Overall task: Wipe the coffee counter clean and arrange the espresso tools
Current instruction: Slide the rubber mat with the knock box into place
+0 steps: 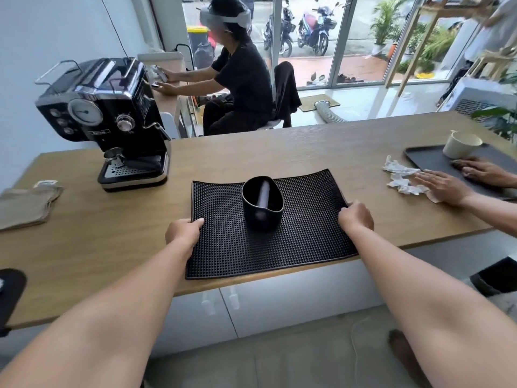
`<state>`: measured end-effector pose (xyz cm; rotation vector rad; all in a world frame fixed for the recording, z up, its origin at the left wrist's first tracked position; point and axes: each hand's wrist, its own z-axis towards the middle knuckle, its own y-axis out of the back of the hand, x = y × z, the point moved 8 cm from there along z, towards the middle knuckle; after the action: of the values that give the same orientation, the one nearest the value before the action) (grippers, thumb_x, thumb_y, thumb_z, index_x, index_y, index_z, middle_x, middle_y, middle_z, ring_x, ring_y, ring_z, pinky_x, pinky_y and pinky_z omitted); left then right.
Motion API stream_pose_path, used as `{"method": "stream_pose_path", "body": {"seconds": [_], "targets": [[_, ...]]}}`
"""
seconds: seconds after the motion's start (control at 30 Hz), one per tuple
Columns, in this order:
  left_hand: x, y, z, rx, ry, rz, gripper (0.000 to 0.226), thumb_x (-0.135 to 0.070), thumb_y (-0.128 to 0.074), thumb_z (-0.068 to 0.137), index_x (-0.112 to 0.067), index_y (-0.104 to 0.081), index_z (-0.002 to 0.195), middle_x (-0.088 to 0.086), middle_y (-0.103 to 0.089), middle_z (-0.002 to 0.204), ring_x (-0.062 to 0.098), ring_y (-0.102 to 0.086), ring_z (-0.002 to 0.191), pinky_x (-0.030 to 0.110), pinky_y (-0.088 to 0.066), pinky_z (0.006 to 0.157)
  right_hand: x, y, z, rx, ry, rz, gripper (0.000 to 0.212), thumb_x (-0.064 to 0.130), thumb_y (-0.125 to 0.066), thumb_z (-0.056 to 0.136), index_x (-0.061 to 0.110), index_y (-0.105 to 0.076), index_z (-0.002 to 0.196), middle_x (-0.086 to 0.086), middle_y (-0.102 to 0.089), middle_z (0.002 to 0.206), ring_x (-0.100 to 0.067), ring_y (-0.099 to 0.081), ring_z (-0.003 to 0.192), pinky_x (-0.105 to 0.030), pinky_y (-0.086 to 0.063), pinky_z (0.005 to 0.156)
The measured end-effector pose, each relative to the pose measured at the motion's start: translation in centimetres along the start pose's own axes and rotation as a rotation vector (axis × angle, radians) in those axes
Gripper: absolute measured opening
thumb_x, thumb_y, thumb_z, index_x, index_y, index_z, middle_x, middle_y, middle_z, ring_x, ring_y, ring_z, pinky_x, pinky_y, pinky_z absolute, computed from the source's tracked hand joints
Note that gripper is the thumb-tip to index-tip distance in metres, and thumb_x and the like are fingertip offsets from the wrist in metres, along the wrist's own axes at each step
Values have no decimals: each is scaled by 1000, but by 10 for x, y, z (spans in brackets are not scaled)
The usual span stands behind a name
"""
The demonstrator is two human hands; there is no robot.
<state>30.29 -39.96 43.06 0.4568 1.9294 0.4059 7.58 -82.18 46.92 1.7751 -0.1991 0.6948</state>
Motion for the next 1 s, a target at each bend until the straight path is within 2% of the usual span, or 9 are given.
{"method": "stream_pose_path", "body": {"seconds": [0.13, 0.2, 0.27, 0.37, 0.47, 0.57, 0.67, 0.83, 1.0], "targets": [[-8, 8, 3, 40, -87, -1, 17, -35, -72, 88, -19, -77, 89, 0, -77, 96, 22, -71, 89, 38, -57, 91, 7, 8, -7, -44, 52, 61, 25, 18, -50, 94, 15, -62, 116, -16, -68, 114, -35, -63, 105, -32, -42, 78], [-13, 16, 2, 43, -118, -14, 12, -33, -71, 89, -23, -75, 85, -2, -77, 94, 19, -71, 88, 33, -56, 90, 12, 10, -14, -59, 62, 87, 24, 18, -51, 94, 18, -63, 114, -15, -69, 113, -35, -63, 104, -33, -43, 78], [-16, 25, 4, 42, -132, -35, 14, -32, -71, 89, -20, -78, 92, -2, -76, 94, 18, -71, 89, 31, -56, 90, 21, 10, -22, -67, 78, 108, 23, 18, -52, 94, 19, -64, 113, -16, -69, 113, -36, -63, 104, -34, -44, 80], [-12, 51, 15, 25, -142, -23, 21, -34, -71, 88, -19, -79, 100, -2, -77, 97, 19, -71, 92, 34, -55, 93, 42, -1, -41, -58, 111, 141, 23, 16, -53, 95, 19, -64, 114, -16, -69, 113, -35, -63, 104, -32, -42, 77], [-2, 83, 30, 7, -138, 0, 18, -36, -72, 87, -20, -79, 94, 0, -77, 97, 21, -72, 93, 36, -55, 94, 65, -16, -63, -31, 143, 166, 23, 16, -52, 95, 19, -64, 114, -14, -70, 112, -34, -64, 102, -31, -41, 75], [14, 118, 47, 1, -123, 41, 25, -38, -72, 86, -18, -79, 101, 2, -78, 100, 23, -72, 95, 38, -55, 95, 85, -36, -86, 17, 159, 190, 22, 16, -51, 95, 19, -64, 112, -14, -71, 107, -33, -64, 97, -30, -40, 73], [34, 152, 63, -12, -101, 80, 24, -40, -71, 86, -20, -79, 96, 2, -78, 98, 24, -72, 94, 38, -55, 95, 100, -59, -109, 49, 165, 214, 21, 18, -51, 95, 18, -64, 112, -13, -71, 106, -30, -60, 88, -30, -41, 73], [63, 210, 80, -27, -85, 148, 27, -43, -67, 90, -19, -78, 98, 1, -77, 99, 27, -70, 96, 37, -53, 95, 124, -99, -153, 104, 163, 247, 24, 17, -52, 94, 17, -64, 115, -12, -71, 108, -32, -64, 97, -31, -44, 76], [89, 254, 97, -18, -40, 172, 25, -42, -68, 90, -20, -77, 98, 4, -77, 99, 27, -71, 93, 41, -54, 95, 142, -129, -185, 122, 174, 243, 24, 18, -52, 95, 16, -64, 116, -11, -70, 106, -27, -56, 84, -29, -40, 72]]}}
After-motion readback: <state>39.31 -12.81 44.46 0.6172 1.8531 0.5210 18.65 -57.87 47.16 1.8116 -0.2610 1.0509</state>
